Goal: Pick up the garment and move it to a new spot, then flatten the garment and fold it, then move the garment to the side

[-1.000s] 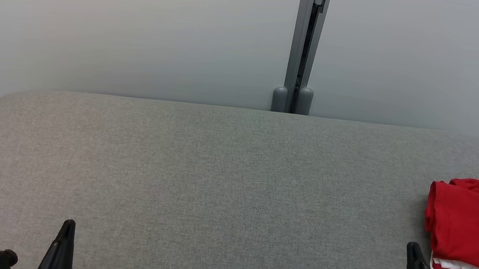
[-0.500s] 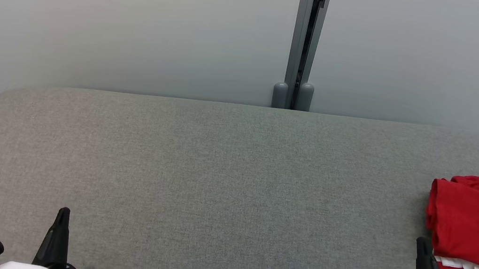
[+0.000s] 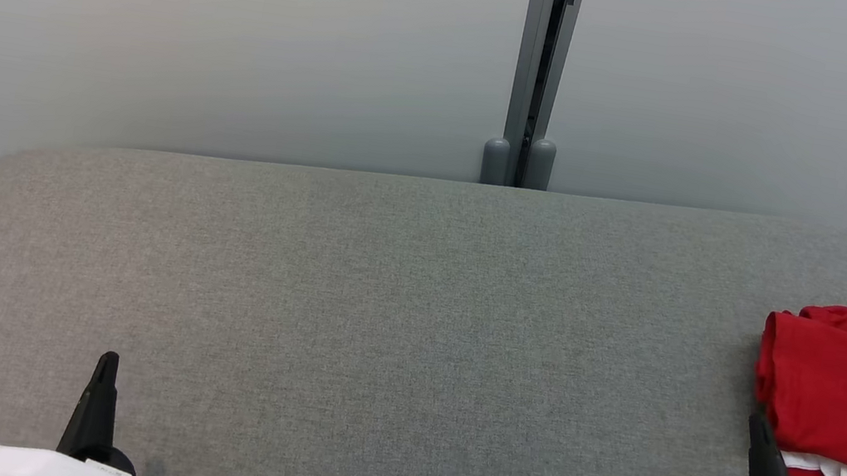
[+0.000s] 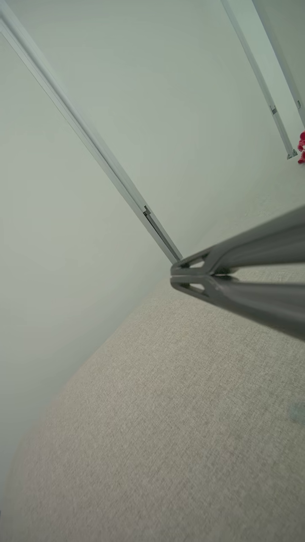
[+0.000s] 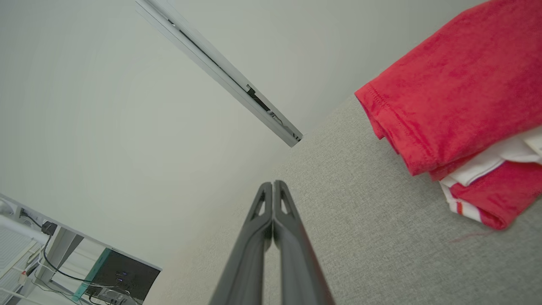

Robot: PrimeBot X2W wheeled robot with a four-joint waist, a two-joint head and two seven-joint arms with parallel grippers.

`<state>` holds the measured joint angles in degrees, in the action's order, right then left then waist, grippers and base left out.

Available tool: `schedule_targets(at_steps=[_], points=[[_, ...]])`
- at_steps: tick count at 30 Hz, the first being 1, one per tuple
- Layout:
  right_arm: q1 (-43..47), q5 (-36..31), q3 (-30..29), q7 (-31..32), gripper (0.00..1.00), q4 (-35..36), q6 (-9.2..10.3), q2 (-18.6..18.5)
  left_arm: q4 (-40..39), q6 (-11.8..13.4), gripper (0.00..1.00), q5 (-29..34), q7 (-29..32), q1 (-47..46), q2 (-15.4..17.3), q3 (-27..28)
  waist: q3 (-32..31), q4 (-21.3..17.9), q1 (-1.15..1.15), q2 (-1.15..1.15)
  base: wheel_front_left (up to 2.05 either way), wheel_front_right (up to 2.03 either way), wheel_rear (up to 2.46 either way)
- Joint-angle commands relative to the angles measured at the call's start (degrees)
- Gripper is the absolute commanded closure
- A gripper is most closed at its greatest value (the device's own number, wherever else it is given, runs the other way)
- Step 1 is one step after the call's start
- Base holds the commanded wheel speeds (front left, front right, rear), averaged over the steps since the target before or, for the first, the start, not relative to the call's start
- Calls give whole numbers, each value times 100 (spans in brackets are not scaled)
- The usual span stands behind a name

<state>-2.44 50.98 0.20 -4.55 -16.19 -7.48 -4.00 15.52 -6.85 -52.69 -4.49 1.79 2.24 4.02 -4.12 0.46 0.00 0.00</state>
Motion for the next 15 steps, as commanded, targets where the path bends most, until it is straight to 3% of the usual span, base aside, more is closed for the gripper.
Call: schedule_targets(at_steps=[1,15], points=[[-171,218,-64,61,100,88,-1,-21,-89,-33,100,-194,47,-239,44,46,9,-1,0,0,0,0,0],[-231,1119,-208,305,100,125,-2,9,-108,-44,100,-1069,292,-374,52,96,83,-9,0,0,0,0,0]])
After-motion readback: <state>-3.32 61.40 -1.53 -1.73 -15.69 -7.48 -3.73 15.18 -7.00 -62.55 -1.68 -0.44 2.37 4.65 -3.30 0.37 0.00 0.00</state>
